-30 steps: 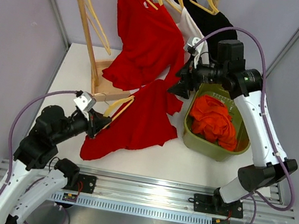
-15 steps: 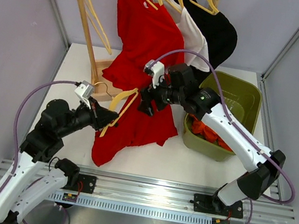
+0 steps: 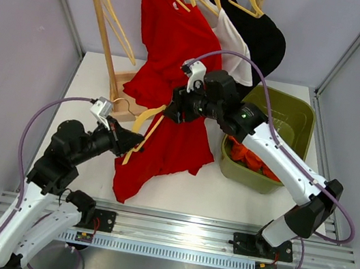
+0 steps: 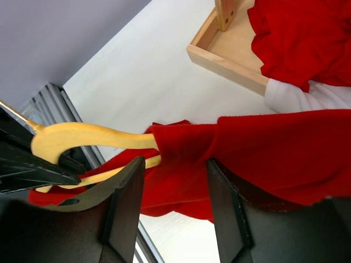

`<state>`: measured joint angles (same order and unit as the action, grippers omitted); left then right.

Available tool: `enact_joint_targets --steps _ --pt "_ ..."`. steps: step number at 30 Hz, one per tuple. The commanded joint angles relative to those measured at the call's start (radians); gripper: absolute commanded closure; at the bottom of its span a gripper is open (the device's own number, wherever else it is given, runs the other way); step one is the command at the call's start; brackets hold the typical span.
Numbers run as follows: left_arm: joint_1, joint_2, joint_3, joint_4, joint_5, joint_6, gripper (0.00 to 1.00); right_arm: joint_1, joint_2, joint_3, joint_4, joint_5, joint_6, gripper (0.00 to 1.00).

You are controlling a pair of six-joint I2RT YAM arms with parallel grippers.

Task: Remove the t-shirt from the hanger
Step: Remove the tshirt from the hanger

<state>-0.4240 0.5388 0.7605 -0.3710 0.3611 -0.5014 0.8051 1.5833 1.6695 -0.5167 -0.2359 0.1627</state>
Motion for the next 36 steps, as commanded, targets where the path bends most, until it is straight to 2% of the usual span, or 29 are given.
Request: enact_joint_targets --steps 1,3,7,10,11,12,13,15,18,21,22,25,30,36 --pt "-0.002 -0.013 -0.003 0.107 -0.007 -0.009 1.0 0.012 0.009 0.055 0.032 -0.039 0.044 0.45" --pt "-0.002 -0.014 -0.009 0.115 -0.004 -0.014 1.0 0.014 0.018 0.064 0.032 -0.033 0.046 0.45" --pt "-0.002 -0.016 -0.012 0.133 0.007 -0.023 1.0 0.014 0.052 0.088 0.021 0.023 0.046 0.56" --pt "-0.002 -0.023 -0.012 0.13 0.01 -0.023 1.0 0.014 0.069 0.101 0.015 0.041 0.028 0.71" --pt "-0.004 -0.023 -0.012 0.129 0.007 -0.023 1.0 0.016 0.07 0.096 0.017 0.04 0.024 0.82" --pt "-0.002 -0.025 -0.012 0.124 0.007 -0.022 1.0 0.014 0.067 0.095 0.02 0.04 0.015 0.86" --pt "-0.002 -0.028 -0.012 0.121 0.003 -0.017 1.0 0.014 0.066 0.095 0.02 0.038 0.012 0.94" --pt "-0.002 -0.031 -0.013 0.118 0.003 -0.014 1.0 0.016 0.063 0.099 0.015 0.047 -0.005 1.0" --pt "-0.004 -0.033 -0.018 0.115 -0.008 -0.005 1.0 0.016 0.057 0.128 0.001 0.032 -0.055 1.0" --pt "-0.002 -0.014 -0.026 0.15 -0.005 0.021 1.0 0.014 0.07 0.237 -0.083 -0.188 -0.129 1.0" --pt "-0.002 -0.008 -0.029 0.167 -0.005 0.036 1.0 0.026 0.079 0.309 -0.145 -0.327 -0.147 1.0" --pt "-0.002 0.023 -0.038 0.251 0.015 0.049 1.0 0.072 0.118 0.422 -0.256 -0.41 -0.212 1.0" --pt "-0.002 0.065 -0.056 0.389 0.045 0.052 1.0 0.169 0.118 0.447 -0.289 -0.465 -0.247 1.0" --pt "-0.004 0.069 -0.085 0.423 0.041 0.078 1.0 0.175 0.101 0.527 -0.312 -0.488 -0.261 1.0"
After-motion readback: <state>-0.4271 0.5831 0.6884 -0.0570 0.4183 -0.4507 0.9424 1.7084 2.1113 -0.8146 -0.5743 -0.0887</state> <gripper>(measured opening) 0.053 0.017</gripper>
